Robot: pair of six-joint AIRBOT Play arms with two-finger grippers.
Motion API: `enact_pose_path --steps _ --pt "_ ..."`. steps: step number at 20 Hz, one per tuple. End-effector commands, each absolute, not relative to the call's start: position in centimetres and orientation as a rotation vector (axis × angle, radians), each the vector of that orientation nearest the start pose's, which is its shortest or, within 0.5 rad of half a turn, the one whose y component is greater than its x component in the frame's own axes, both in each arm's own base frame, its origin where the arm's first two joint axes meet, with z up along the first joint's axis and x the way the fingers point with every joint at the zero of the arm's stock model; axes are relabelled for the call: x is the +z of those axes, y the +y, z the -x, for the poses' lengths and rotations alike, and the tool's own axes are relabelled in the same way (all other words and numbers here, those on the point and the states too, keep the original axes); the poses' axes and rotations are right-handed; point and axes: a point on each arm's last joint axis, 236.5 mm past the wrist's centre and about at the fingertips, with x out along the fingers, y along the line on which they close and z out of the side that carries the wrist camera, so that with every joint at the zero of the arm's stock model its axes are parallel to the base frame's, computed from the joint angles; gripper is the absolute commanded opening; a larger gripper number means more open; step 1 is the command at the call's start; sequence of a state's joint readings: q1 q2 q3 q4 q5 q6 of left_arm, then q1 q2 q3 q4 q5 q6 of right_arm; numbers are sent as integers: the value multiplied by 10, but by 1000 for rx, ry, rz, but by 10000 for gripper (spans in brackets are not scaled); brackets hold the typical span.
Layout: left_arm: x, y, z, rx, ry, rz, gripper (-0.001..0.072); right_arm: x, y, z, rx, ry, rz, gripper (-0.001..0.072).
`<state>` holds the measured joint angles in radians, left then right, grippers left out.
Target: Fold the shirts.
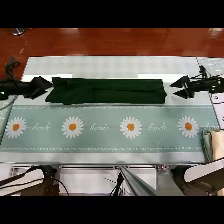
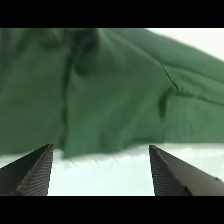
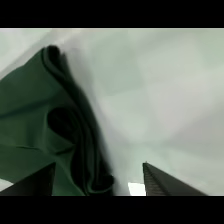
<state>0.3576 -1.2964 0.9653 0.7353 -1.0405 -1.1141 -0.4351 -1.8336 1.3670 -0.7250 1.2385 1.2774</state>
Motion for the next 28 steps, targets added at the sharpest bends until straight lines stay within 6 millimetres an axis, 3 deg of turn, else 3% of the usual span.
enact_pose_path --steps 1,5,6,8,10,13,17,19,23,25,28 --pt "2 -42 -390 -310 1015 646 704 -90 10 -461 334 1307 -993 627" --pt "3 -66 -389 -359 1027 613 703 -99 50 -460 394 1355 -956 616" --pt "3 -70 -388 -369 1031 608 700 -96 58 -461 417 1359 -934 510" --pt "5 -78 -388 -388 1030 617 654 -84 66 -464 464 1356 -903 21" --pt "13 -86 -390 -411 1016 664 29 -64 61 -465 486 1340 -857 20" --pt "27 -108 -388 -479 1010 734 28 -30 34 -441 445 1360 -688 20" --pt "25 -174 -369 -627 1051 612 26 39 8 -389 326 1294 -423 20" --pt "19 -211 -367 -605 1076 640 26 72 14 -358 305 1228 -381 20" --pt "20 -302 -353 -756 1090 525 26 108 36 -298 259 1119 -427 20" --pt "24 -346 -353 -825 1083 454 25 121 44 -277 241 1069 -442 20" --pt "0 -394 -351 -811 1154 288 25 139 50 -257 244 1028 -429 20"
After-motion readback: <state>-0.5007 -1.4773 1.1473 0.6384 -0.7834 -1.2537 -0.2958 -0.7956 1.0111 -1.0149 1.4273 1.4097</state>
